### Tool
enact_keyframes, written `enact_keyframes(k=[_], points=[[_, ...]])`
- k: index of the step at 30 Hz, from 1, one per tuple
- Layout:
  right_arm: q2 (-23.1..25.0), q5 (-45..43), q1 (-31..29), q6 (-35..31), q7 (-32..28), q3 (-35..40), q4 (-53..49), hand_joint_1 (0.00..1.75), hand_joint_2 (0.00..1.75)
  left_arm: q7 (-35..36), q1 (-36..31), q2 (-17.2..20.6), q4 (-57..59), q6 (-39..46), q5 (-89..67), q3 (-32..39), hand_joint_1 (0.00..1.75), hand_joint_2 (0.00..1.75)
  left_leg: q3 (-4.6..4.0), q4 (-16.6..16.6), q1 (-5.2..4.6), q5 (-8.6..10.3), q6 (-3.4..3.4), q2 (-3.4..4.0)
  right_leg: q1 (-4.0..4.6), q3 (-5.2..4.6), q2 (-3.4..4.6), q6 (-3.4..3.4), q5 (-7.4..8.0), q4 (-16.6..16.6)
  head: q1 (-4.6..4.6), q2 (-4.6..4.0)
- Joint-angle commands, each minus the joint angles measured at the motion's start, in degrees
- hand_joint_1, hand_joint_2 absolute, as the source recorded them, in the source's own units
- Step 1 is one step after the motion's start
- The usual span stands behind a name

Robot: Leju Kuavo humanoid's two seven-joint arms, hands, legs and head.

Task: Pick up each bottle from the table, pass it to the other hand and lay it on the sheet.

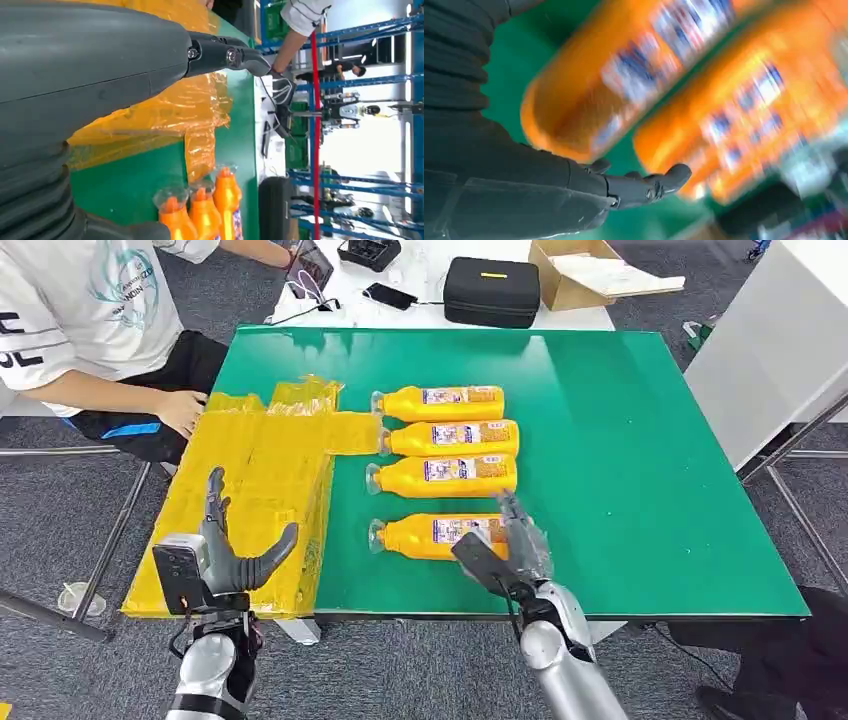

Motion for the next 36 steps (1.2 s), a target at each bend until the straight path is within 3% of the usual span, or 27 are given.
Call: enact_keyframes(k=[1, 11, 22, 31, 32, 33, 34, 35, 36], points=[[-5.3, -0.9, -7.4, 4.6, 0.4, 6.0, 11.5, 0.00, 1.75, 0.5, -4.1, 0.9, 7.2, -0.2, 0.0, 1.2, 0.00, 1.75, 0.33, -0.1, 0.00, -0.06, 0.06, 0.07, 0.04, 0.35, 0.00, -0.09, -0.03, -0.1, -0.02, 0.00], [-6.4, 1.1, -10.6, 5.3, 4.4, 9.3, 14.6, 0.00, 1.75, 0.8, -5.2, 0.8, 9.2, -0.8, 0.9, 1.4, 0.00, 1.75, 0.28, -0.1, 0.01, -0.04, 0.04, 0.05, 0.04, 0.28, -0.03, -0.07, -0.02, -0.1, -0.02, 0.00], [-7.1, 0.6, -11.9, 7.2, 4.1, 10.7, 14.9, 0.00, 1.75, 1.1, -5.8, 0.8, 10.8, -1.7, 1.8, 1.7, 0.00, 1.75, 0.31, 0.0, 0.01, -0.05, 0.04, 0.05, 0.04, 0.31, -0.03, -0.08, -0.04, -0.1, -0.02, 0.00], [-8.2, -1.4, -14.8, 12.1, 3.7, 13.6, 21.3, 0.00, 1.75, 1.2, -7.4, 0.9, 13.6, -2.6, 2.6, 1.5, 0.00, 1.75, 0.26, 0.0, 0.01, 0.00, 0.03, 0.00, 0.03, 0.25, -0.07, -0.02, 0.02, -0.1, -0.02, 0.00], [-8.4, -2.4, -15.3, 13.1, 3.2, 14.0, 22.4, 0.33, 1.75, 1.2, -7.7, 0.9, 14.1, -2.7, 2.7, 1.4, 0.00, 1.75, 0.38, -0.1, 0.03, -0.02, 0.04, 0.01, 0.07, 0.38, -0.08, -0.05, 0.01, -0.1, -0.02, 0.00], [-8.7, -2.9, -15.5, 13.7, 2.8, 14.4, 22.9, 1.52, 1.75, 1.2, -7.9, 0.9, 14.5, -2.8, 2.8, 1.3, 0.00, 1.75, 0.44, -0.1, 0.01, -0.02, 0.05, 0.03, 0.04, 0.42, -0.06, -0.05, 0.02, -0.1, -0.02, 0.00], [-9.0, -3.6, -15.6, 14.3, 2.4, 14.7, 23.3, 1.47, 1.75, 1.2, -8.1, 0.9, 14.9, -2.8, 2.9, 1.3, 0.00, 1.75, 0.43, 0.0, 0.02, -0.01, 0.03, 0.01, 0.04, 0.39, -0.06, -0.03, 0.02, -0.1, 0.00, 0.00], [-9.4, -4.3, -15.6, 15.1, 1.6, 15.2, 23.4, 1.71, 1.75, 1.2, -8.3, 0.9, 15.5, -2.8, 3.1, 1.2, 0.00, 1.75, 0.52, -0.1, 0.03, 0.00, 0.06, -0.03, 0.07, 0.52, -0.13, -0.06, 0.02, -0.1, -0.02, 0.00], [-10.1, -5.1, -15.8, 16.3, 1.0, 16.1, 23.7, 1.75, 1.75, 1.2, -8.6, 1.0, 16.0, -2.8, 3.2, 1.1, 0.00, 1.75, 0.59, -0.1, 0.04, 0.00, 0.07, 0.00, 0.08, 0.59, -0.14, -0.10, 0.03, -0.2, 0.00, 0.00]])
